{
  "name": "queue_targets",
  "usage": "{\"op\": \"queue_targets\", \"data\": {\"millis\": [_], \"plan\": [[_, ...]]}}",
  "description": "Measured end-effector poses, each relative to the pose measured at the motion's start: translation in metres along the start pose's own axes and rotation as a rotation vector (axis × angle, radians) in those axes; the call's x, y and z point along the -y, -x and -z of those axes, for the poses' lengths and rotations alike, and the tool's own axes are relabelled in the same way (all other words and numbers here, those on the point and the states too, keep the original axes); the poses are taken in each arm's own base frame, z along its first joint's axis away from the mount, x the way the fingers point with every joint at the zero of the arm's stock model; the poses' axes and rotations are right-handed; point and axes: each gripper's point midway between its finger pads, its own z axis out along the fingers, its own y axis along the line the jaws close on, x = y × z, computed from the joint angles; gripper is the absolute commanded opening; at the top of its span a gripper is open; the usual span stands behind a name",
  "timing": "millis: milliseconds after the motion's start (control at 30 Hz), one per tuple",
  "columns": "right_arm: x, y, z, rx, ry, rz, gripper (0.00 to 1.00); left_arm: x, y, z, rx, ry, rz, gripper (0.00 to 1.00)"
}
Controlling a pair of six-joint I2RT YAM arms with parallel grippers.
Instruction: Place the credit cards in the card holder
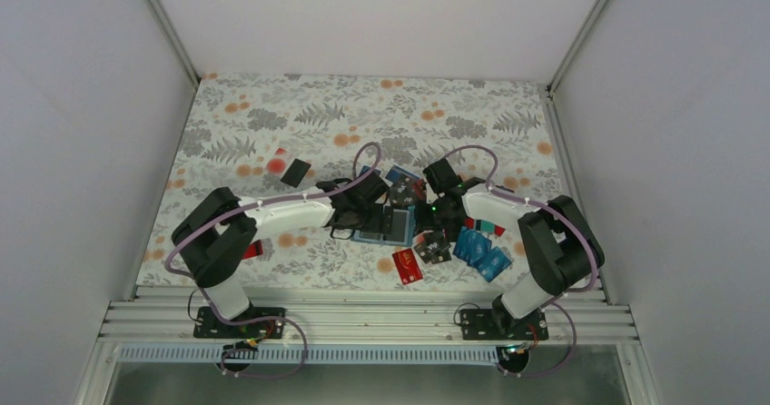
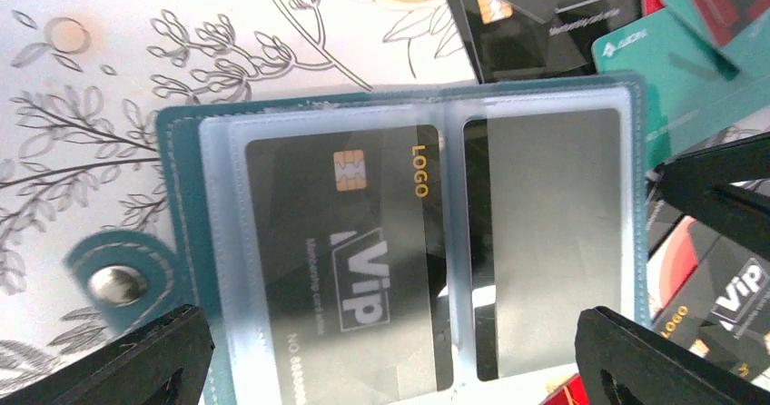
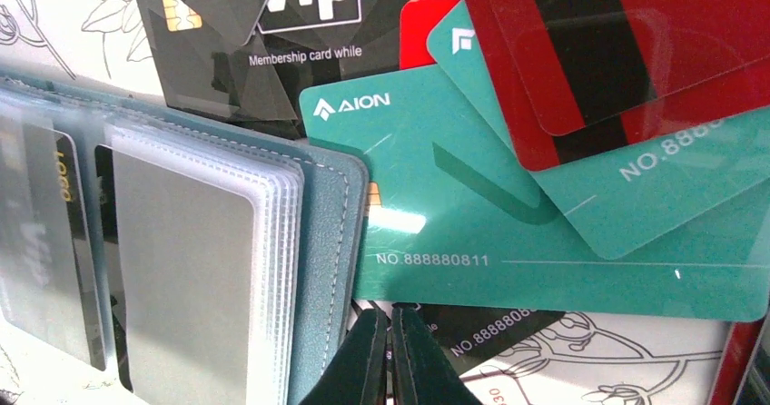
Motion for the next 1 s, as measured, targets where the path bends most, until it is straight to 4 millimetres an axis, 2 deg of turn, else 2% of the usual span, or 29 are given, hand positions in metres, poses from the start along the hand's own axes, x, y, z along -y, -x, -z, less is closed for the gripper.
{"op": "queue_targets", "data": {"millis": [167,433,1000], "plan": [[-0.002,-0.001,0.0,-0.006,0.013,0.0,0.06,0.0,0.006,0.015,0.038,-0.006,0.009,1.0],[-0.01,-0.001,0.002,-0.007,0.051,0.005,0.06,-0.007,-0.009,0.002,-0.005,0.001,0.019,1.0],[-0.022,-0.002,-0.001,-0.004,0.099,0.027,0.05,0.006,-0.013,-0.005,-0.029,-0.078,0.025,0.97]]}}
